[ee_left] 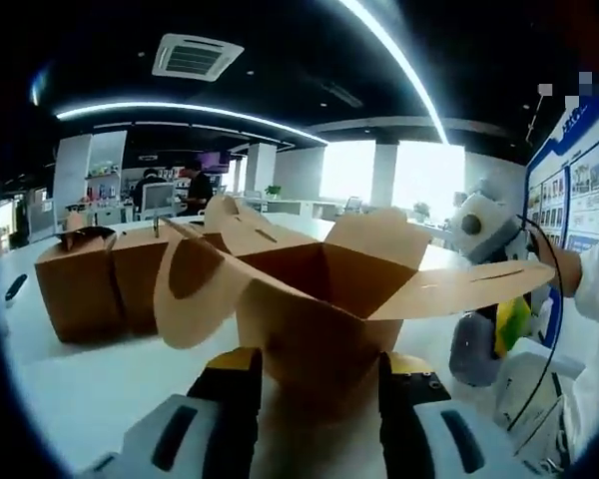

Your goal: Pick up one paper box from the group, open the paper box, and remove the item inside

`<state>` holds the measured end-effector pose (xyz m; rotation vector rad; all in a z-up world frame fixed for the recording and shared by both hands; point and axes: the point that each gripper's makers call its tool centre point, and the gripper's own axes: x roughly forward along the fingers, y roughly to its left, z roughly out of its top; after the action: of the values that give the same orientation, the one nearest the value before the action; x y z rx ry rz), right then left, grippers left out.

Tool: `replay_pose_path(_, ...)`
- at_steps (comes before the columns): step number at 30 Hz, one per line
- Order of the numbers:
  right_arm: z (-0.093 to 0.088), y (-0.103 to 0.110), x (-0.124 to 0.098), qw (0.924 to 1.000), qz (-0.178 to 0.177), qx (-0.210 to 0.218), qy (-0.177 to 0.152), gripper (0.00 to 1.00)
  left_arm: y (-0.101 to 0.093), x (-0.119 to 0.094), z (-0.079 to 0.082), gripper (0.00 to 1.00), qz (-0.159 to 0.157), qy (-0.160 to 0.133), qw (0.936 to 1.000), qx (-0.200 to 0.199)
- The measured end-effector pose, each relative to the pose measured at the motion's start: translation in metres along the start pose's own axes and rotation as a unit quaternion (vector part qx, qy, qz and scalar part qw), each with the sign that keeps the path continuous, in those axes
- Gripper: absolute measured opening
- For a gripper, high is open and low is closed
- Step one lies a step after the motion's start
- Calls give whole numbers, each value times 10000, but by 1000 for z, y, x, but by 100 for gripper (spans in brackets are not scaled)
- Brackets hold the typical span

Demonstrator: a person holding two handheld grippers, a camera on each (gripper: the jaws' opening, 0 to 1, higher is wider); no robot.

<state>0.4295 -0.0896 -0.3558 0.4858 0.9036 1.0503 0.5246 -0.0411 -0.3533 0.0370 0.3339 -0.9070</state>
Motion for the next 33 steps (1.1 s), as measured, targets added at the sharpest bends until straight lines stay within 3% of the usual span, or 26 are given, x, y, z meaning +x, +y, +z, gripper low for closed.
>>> replay_pose_path(8, -2, -5, 11, 9982, -109, 515, -275, 17, 7, -23, -2, 48, 190, -64, 9998, 20)
replay_pose_path(13, 0, -5, 15, 9957, -152, 787, -468, 17, -6, -40, -14, 45, 181, 12, 9997, 155)
replay_pose_path(17, 0, -11, 15, 9940, -208, 947, -503, 17, -26, -49, -25, 41, -95, 93, 9995, 302)
replay_pose_path(20, -2, -12, 15, 9934, -220, 1018, -474, 17, -43, -50, -24, 34, -438, -34, 9977, 517)
replay_pose_path(22, -3, -12, 16, 9929, -237, 1052, -496, 18, -60, -48, -31, 35, -811, 54, 9950, 572)
replay_pose_path(24, -5, -12, 18, 9922, -255, 1101, -519, 18, -71, -44, -38, 35, -983, 165, 9921, 760)
replay_pose_path(29, -6, -12, 23, 9887, -205, 1342, -642, 18, -77, -32, -45, 36, -956, 280, 9915, 842)
replay_pose_path(33, -5, -14, 20, 9887, -294, 1293, -692, 18, -75, -29, -47, 35, -941, 291, 9921, 780)
